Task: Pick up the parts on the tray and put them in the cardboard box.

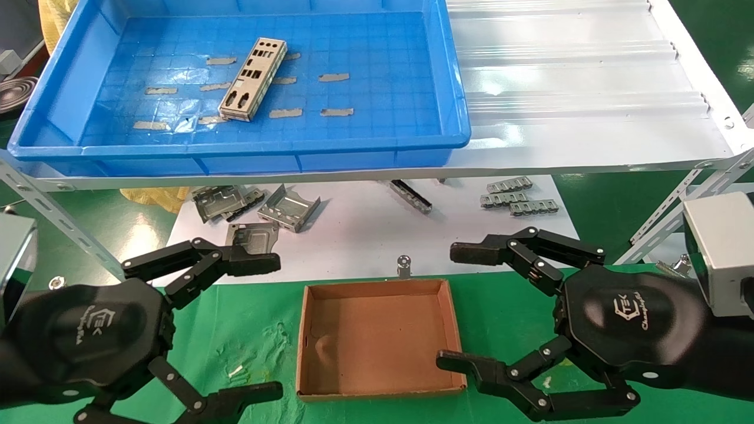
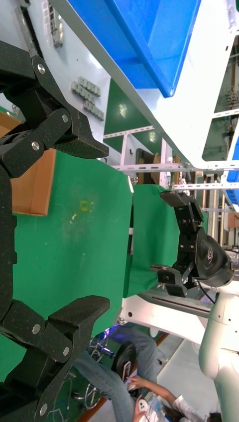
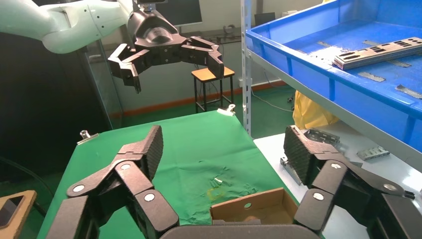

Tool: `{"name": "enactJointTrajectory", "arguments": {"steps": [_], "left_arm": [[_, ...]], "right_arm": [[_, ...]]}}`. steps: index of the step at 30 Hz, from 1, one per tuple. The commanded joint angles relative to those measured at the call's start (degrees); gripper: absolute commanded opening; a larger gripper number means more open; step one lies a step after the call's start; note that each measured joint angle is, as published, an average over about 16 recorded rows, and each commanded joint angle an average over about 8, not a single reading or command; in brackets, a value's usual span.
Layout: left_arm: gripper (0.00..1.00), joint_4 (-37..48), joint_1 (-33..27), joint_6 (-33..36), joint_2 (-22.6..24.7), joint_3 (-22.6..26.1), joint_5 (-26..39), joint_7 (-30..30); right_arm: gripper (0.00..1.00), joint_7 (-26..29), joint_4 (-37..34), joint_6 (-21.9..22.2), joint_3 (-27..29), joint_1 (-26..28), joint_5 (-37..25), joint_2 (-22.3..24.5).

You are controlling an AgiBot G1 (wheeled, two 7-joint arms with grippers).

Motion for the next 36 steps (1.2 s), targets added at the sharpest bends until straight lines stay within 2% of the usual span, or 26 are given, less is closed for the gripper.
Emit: {"name": "enactJointTrajectory", "arguments": {"steps": [1, 4, 5, 6, 34, 35, 36], "left_arm": [[1.00, 0.00, 0.00, 0.00, 0.00, 0.00, 0.00, 0.00], [1.00, 0.00, 0.00, 0.00, 0.00, 0.00, 0.00, 0.00], [1.00, 0.00, 0.00, 0.00, 0.00, 0.00, 0.00, 0.00], [1.00, 0.00, 0.00, 0.00, 0.00, 0.00, 0.00, 0.00], [1.00, 0.00, 0.00, 0.00, 0.00, 0.00, 0.00, 0.00], [1.00, 0.00, 0.00, 0.00, 0.00, 0.00, 0.00, 0.00], [1.00, 0.00, 0.00, 0.00, 0.00, 0.00, 0.00, 0.00]], "right_arm": [[0.69, 0.00, 0.00, 0.00, 0.00, 0.00, 0.00, 0.00], [0.80, 0.00, 0.00, 0.00, 0.00, 0.00, 0.00, 0.00], [0.93, 0.00, 0.00, 0.00, 0.00, 0.00, 0.00, 0.00], [1.00, 0.00, 0.00, 0.00, 0.00, 0.00, 0.00, 0.00], [1.00, 0.00, 0.00, 0.00, 0.00, 0.00, 0.00, 0.00], [0.93, 0.00, 0.00, 0.00, 0.00, 0.00, 0.00, 0.00], [0.81, 0.00, 0.00, 0.00, 0.00, 0.00, 0.00, 0.00]]}}
